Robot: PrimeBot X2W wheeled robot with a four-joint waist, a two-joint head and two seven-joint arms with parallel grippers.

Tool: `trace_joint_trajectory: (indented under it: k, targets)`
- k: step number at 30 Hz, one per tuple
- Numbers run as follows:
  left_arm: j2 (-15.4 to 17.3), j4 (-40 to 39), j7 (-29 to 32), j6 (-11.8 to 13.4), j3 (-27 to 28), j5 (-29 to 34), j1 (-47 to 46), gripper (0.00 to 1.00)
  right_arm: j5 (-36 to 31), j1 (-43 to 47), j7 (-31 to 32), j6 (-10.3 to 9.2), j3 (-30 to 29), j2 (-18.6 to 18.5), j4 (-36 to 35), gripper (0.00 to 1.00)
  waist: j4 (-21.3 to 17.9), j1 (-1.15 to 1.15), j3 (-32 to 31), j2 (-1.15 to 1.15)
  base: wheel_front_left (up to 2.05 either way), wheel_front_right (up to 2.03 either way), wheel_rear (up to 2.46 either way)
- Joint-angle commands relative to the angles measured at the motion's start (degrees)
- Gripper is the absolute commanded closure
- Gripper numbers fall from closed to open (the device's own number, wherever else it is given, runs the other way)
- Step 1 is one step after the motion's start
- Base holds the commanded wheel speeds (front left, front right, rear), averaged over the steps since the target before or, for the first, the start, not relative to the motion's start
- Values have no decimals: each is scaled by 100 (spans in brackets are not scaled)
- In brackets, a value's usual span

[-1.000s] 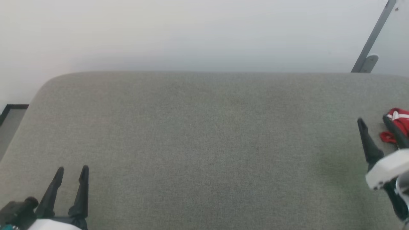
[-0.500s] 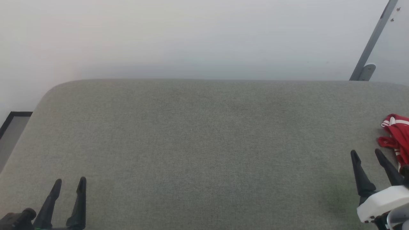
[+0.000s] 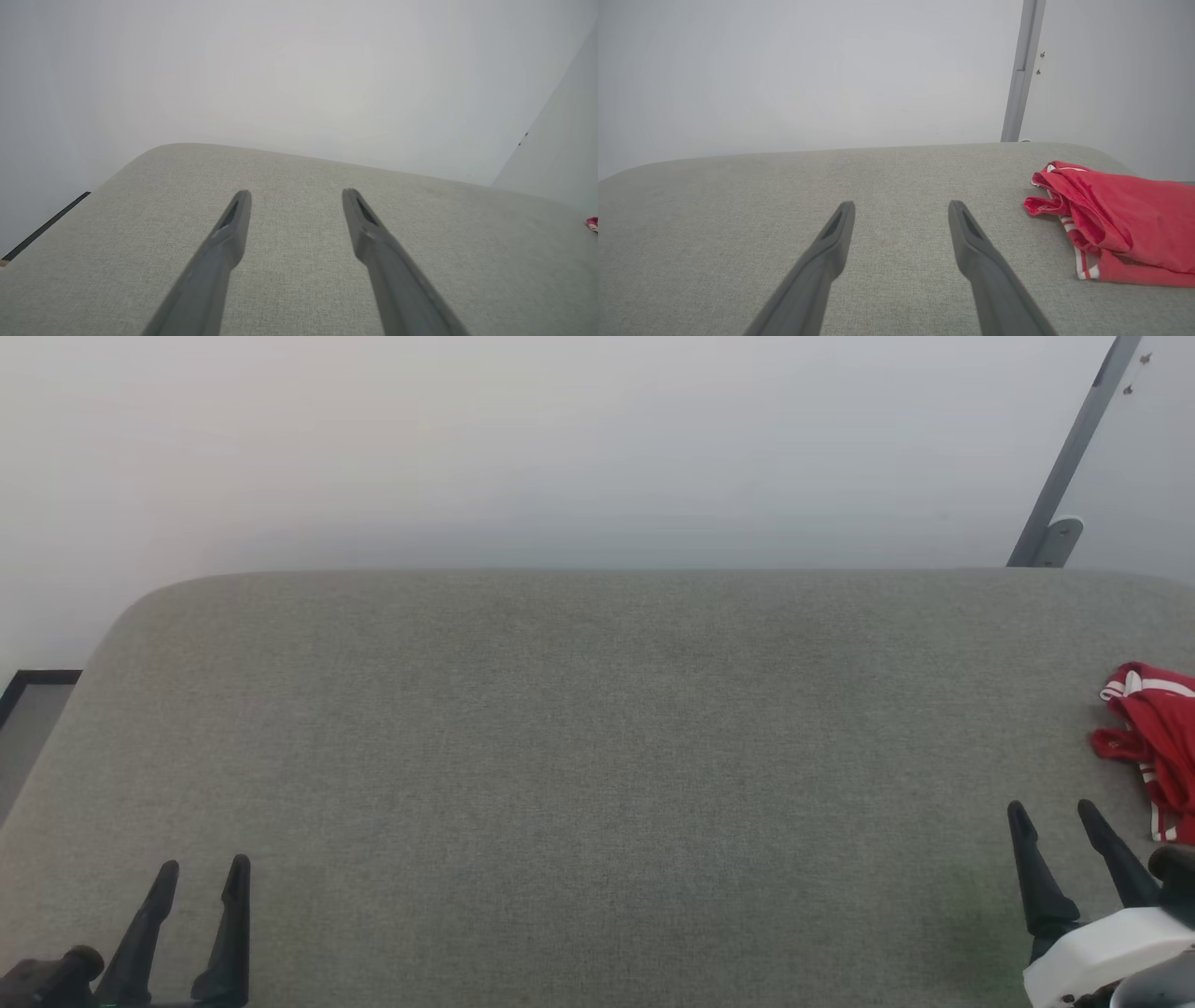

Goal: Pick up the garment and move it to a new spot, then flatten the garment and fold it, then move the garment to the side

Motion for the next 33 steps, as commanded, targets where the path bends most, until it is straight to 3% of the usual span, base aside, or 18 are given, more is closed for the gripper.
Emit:
trace_joint_trajectory:
  k: [1, 10, 11, 17, 33]
  targets:
    - [17, -24, -25, -11, -12, 25, 71, 0, 3, 58, 1, -9, 30, 15, -7, 0, -8, 0, 6, 0, 0, 0, 0]
    - [12, -74, -25, -12, -75, -68, 71, 0, 28, 20, 75, -9, 69, 35, -66, 0, -39, 0, 27, 0, 0, 0, 0]
    - [-3, -56, 1, -1, -73, -59, 12, 100, 11, 2, 61, 0, 73, 24, -36, 100, -39, 0, 27, 0, 0, 0, 0]
    - [-297, 194, 119, -1, -135, -392, -59, 100, 382, 73, 163, 1, 92, 227, 163, 100, -40, 0, 34, 0, 0, 0, 0]
    - [-581, 334, 543, -4, -44, -1616, -395, 100, 1777, -80, 487, 0, -32, 468, 83, 100, -41, 0, 57, 0, 0, 0, 0]
